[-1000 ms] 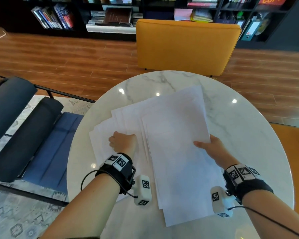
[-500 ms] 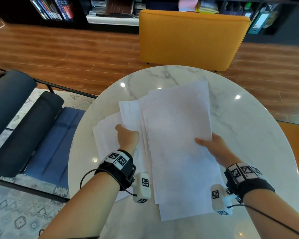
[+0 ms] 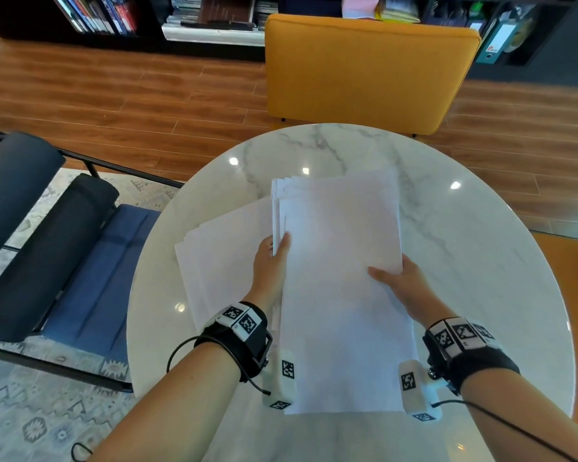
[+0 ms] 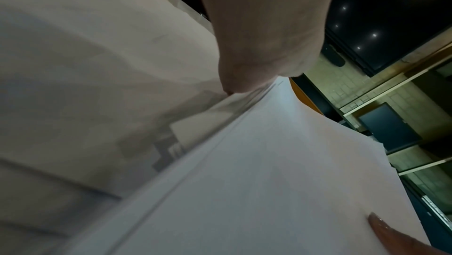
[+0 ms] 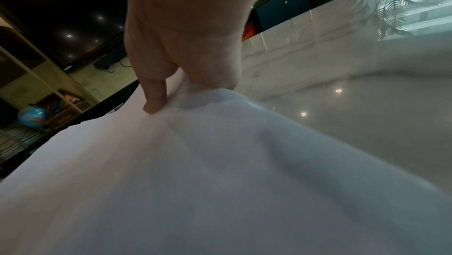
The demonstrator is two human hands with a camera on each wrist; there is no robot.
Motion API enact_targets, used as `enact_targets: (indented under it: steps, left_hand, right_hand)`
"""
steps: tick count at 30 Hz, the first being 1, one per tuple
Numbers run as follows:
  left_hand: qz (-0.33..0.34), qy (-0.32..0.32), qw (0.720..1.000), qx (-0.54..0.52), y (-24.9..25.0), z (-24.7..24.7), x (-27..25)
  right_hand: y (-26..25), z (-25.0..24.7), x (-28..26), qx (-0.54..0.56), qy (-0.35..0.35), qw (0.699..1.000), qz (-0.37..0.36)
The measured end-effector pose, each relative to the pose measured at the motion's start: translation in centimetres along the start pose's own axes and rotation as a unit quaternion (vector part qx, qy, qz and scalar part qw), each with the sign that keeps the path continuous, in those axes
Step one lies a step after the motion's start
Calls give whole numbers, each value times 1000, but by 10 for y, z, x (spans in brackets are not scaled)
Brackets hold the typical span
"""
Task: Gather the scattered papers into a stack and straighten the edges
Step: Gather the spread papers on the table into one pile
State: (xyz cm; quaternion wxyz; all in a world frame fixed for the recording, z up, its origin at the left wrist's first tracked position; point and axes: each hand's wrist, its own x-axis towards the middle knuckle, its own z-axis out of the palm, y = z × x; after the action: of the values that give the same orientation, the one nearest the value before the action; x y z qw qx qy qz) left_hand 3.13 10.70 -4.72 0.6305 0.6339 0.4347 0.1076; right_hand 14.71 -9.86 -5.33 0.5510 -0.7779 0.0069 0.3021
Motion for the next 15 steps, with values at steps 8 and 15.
enact_targets:
  steps: [8, 15]
  left_hand:
    - [56, -11, 998, -23, 8, -1, -9]
    - [20, -49, 995, -89, 14, -16, -12]
  right_hand:
    - [2, -3, 3, -64, 26, 997, -19]
    - [-10, -12, -8, 111, -25, 993, 13]
